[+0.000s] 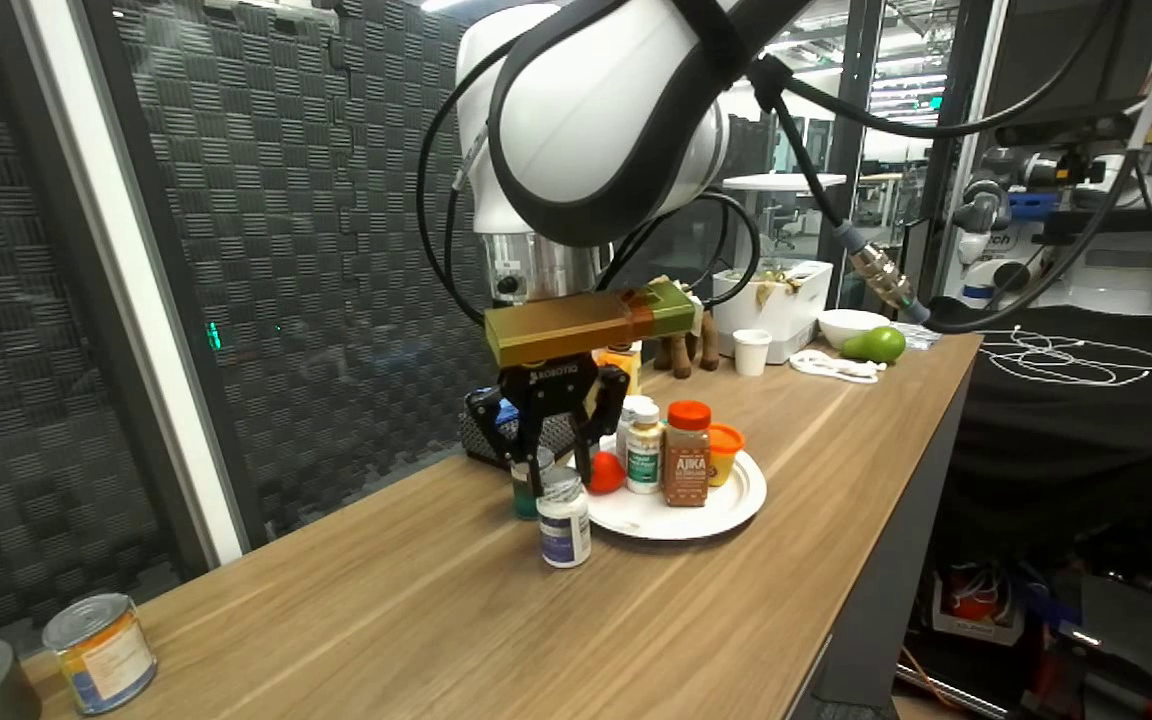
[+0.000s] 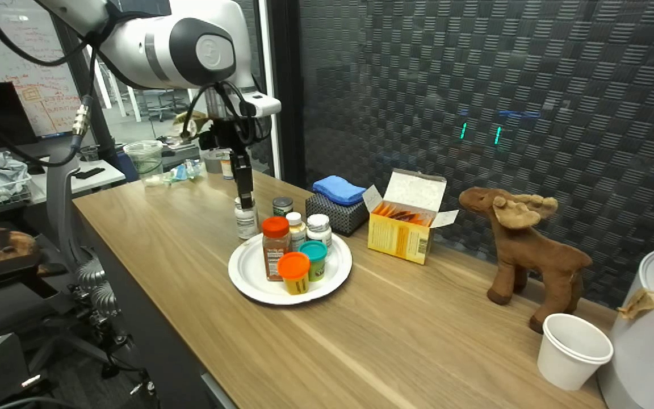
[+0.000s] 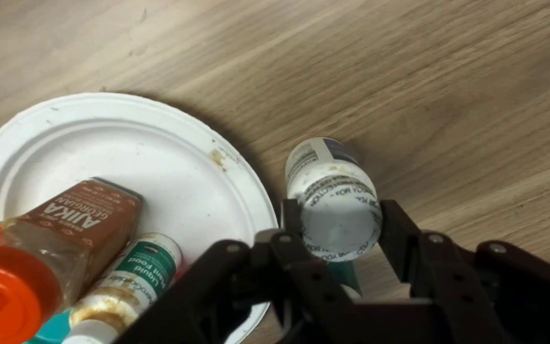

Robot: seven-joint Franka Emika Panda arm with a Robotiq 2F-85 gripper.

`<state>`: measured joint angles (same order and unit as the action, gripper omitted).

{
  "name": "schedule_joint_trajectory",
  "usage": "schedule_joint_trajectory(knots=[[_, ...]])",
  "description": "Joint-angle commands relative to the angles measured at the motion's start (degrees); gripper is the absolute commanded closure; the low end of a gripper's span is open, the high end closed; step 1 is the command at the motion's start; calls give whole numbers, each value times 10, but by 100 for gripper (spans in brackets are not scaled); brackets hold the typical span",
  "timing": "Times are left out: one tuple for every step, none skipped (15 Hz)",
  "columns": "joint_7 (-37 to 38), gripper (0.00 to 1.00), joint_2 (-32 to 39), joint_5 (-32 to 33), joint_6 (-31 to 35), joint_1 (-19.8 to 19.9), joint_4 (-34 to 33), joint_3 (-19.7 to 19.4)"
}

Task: Put the plush toy and all the containers on the white plate

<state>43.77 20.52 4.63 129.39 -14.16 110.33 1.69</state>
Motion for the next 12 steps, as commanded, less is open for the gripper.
schedule_joint_trajectory(knots=[[6,81,-23,-5,3,5,9,1],[-4,81,-35,-16,2,9,17,5],[-4,81,-47,-17,8,11,26,5],[-7,81,-61,-19,11,14,38,5],[-11,81,-73,-21,15,20,47,4],[-5,81,-83,-24,17,20,56,5],[-2,81,-91,-26,20,22,63,6],[2,81,-99,-24,27,25,75,4],[3,81,-106,-24,30,28,84,4],[1,81,-108,-24,39,33,94,4],[1,81,-111,-23,47,36,102,3],[4,81,-110,-20,60,39,111,2]])
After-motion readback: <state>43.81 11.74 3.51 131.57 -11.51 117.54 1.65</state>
